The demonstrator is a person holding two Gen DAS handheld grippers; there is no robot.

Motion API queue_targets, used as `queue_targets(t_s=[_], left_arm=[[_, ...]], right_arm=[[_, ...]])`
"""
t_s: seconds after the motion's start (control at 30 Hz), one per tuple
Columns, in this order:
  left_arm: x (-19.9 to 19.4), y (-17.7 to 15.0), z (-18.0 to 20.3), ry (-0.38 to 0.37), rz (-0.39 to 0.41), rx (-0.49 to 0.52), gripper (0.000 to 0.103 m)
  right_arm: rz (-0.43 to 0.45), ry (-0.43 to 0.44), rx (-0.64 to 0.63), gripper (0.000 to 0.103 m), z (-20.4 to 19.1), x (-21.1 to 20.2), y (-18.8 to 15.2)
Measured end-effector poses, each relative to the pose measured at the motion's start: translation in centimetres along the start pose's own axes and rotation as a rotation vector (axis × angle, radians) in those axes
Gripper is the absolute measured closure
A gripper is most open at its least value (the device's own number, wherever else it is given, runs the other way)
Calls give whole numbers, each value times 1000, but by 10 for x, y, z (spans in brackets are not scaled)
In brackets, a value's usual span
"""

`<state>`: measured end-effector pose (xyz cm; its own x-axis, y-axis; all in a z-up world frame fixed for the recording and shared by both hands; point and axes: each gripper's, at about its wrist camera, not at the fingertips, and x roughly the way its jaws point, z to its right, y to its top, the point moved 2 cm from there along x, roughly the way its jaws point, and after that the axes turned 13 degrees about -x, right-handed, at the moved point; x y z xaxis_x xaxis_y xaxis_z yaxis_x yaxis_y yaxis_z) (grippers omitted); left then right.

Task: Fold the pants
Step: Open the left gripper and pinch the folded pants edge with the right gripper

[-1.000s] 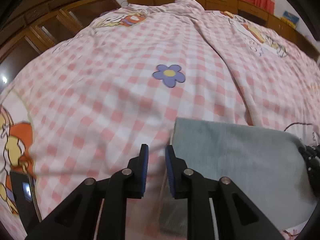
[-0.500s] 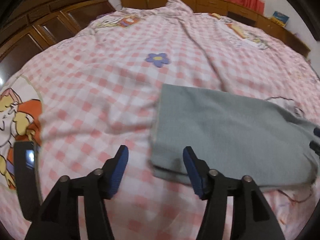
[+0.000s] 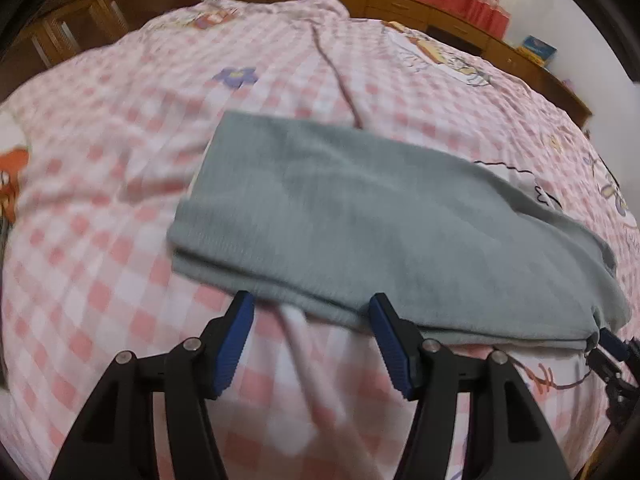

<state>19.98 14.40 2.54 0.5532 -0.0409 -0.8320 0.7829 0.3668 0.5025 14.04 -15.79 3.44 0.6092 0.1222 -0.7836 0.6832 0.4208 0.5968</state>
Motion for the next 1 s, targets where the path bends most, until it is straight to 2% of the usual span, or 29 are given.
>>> queue_targets(t_s=[0.2, 0.3, 0.33, 0.4, 0.47, 0.7, 0.73, 0.8, 0.87, 0.93, 1.0], left_arm=[[-3, -4, -13, -28, 3, -46, 40], [-5, -4, -15, -25, 7, -46, 40], [-7, -5, -15, -23, 11, -40, 40], [-9, -6, -16, -16, 17, -35, 40], [-9, -6, -18, -13, 18, -37, 40], [-12, -4, -24, -24, 14, -67, 40], [-13, -4, -23, -27, 13, -71, 40], [-16, -3, -29, -38, 17, -98, 40], [-18, -2, -37, -43, 25, -132, 40], [-19, 3, -49, -50, 28, -182, 40], [-18, 7, -59, -57, 22, -235, 40]], right_arm=[[-1, 11, 160, 67, 9, 9, -6], [36, 61, 238, 68, 12, 0, -3], [52, 50, 246, 68, 12, -4, -2], [62, 11, 227, 68, 11, -7, 1], [32, -21, 184, 68, 7, -2, 3], [-2, -58, 164, 71, 5, 12, 2], [1, -67, 154, 73, 4, 12, 2], [1, -82, 145, 87, 2, 12, 0], [-5, -92, 173, 97, 5, 11, -2], [25, -51, 241, 98, 11, 2, -4], [65, -33, 253, 98, 11, -16, -2]])
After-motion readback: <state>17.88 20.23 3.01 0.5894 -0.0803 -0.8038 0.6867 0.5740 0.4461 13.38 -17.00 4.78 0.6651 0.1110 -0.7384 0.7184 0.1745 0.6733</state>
